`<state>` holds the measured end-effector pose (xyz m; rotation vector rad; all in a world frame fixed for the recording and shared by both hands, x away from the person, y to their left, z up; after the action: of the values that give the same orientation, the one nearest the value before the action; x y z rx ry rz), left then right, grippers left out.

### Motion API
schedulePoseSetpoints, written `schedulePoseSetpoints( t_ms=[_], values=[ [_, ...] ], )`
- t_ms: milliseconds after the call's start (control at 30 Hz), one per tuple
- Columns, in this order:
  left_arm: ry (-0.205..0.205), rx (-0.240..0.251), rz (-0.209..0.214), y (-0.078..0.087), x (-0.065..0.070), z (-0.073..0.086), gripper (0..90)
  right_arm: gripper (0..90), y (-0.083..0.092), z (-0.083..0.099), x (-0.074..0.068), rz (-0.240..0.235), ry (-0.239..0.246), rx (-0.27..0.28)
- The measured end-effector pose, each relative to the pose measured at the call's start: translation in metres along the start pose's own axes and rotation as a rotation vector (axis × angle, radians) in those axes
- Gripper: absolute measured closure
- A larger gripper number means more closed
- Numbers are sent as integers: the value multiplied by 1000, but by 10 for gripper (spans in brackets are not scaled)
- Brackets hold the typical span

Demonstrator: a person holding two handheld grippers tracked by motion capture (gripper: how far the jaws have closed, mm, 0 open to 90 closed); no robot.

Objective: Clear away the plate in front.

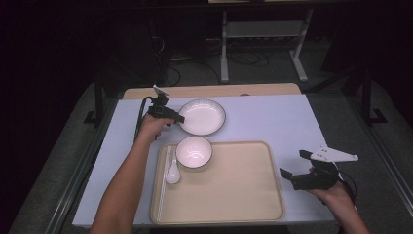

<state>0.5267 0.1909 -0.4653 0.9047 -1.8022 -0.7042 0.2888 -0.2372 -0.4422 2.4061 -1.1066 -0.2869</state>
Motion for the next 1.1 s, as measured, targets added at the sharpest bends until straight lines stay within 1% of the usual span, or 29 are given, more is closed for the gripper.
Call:
schedulePoseSetpoints(
  t_ms=[200, 367, 433, 567, 667, 733, 867, 1000, 1100],
  values=[
    [20, -20, 19, -8, -1, 1, 617, 0, 0, 0, 0, 0, 2, 1],
    [26, -43, 29, -16, -1, 3, 646, 0, 1, 0, 1, 1, 2, 3],
    [32, -41, 28, -16, -2, 3, 669, 0, 0, 0, 1, 1, 1, 2],
    [37, -44, 41, -16, -4, 2, 682, 0, 0, 0, 1, -1, 2, 0],
    [62, -45, 66, -15, -6, 2, 702, 0, 0, 0, 0, -3, 3, -2],
    [84, -37, 85, -13, -9, 1, 726, 0, 0, 0, 0, -2, 2, -1],
    [67, -25, 61, -10, -7, -1, 753, 0, 0, 0, 1, -1, 1, 0],
    [78, 6, 93, -5, -3, -5, 812, 0, 0, 0, 1, -2, 2, 0],
    [71, 32, 114, -1, 3, -8, 855, 0, 0, 0, 1, -1, 1, 3]
  ],
)
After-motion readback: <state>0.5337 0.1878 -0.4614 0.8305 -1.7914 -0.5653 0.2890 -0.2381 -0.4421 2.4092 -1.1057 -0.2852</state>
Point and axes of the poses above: each handheld gripper's, and its own axes: y roughly backward along the jaws, z roughly out of its underside, x roughly to its right, the point moved 5 cm from there along -y, roughly forward along the jaws, and after that the axes turned 6 degrees about y, right-handed, at the moved point
